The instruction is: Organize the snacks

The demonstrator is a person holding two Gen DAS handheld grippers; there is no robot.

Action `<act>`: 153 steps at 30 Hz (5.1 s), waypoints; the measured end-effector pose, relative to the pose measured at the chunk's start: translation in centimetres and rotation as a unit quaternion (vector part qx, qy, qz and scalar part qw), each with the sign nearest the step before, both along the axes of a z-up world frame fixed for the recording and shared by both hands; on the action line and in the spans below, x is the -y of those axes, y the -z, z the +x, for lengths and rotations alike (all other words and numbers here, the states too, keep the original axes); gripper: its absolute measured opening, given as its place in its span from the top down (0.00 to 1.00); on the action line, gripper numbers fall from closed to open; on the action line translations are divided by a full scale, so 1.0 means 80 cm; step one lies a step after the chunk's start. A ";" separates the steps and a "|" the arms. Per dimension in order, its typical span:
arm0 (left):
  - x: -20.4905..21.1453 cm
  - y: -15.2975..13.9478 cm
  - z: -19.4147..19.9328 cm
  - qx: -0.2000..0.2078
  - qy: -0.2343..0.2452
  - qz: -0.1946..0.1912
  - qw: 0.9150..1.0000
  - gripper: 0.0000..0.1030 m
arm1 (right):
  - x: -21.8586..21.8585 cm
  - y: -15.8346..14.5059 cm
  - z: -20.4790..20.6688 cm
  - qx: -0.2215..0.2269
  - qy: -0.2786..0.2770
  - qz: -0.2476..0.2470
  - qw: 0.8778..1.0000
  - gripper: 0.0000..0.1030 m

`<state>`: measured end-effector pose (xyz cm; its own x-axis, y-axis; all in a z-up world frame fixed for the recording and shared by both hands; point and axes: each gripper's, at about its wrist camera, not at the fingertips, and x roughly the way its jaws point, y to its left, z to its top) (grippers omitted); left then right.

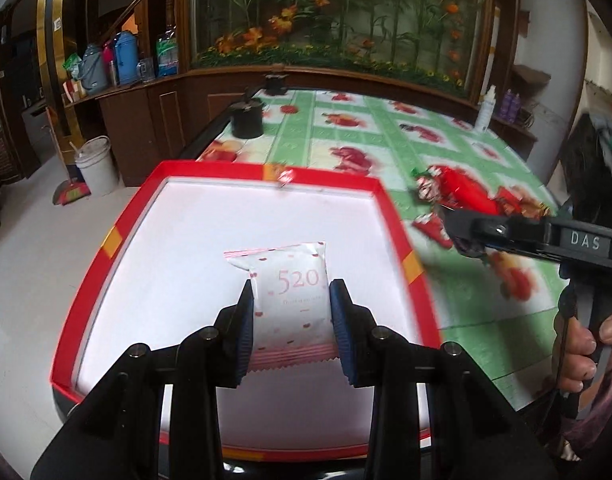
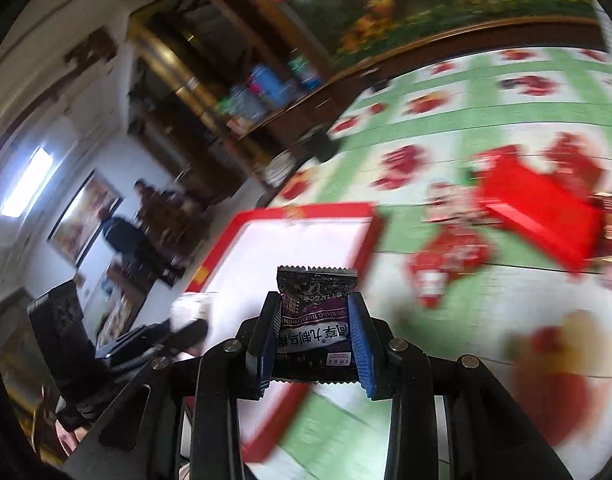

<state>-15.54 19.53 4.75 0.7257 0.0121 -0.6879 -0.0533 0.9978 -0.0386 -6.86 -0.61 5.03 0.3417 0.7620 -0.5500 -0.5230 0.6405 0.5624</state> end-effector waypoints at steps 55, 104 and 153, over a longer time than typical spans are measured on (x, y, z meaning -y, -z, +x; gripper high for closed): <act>0.201 0.033 0.186 -0.120 0.205 0.047 0.970 0.48 | 0.283 0.033 0.054 -0.050 0.251 0.038 0.966 0.53; 0.223 0.039 0.087 -0.138 0.228 -0.043 0.963 0.69 | 0.172 0.049 0.043 0.044 0.130 -0.233 0.963 0.64; 0.247 -0.003 0.036 -0.083 0.246 -0.051 0.964 0.69 | 0.206 0.023 0.037 0.011 0.141 -0.061 0.988 0.64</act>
<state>-12.67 -0.20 5.02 0.5067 -0.3797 -0.7740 0.4122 0.8952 -0.1694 -3.94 -17.08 3.19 0.5439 0.5636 -0.6217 -0.3265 0.8246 0.4620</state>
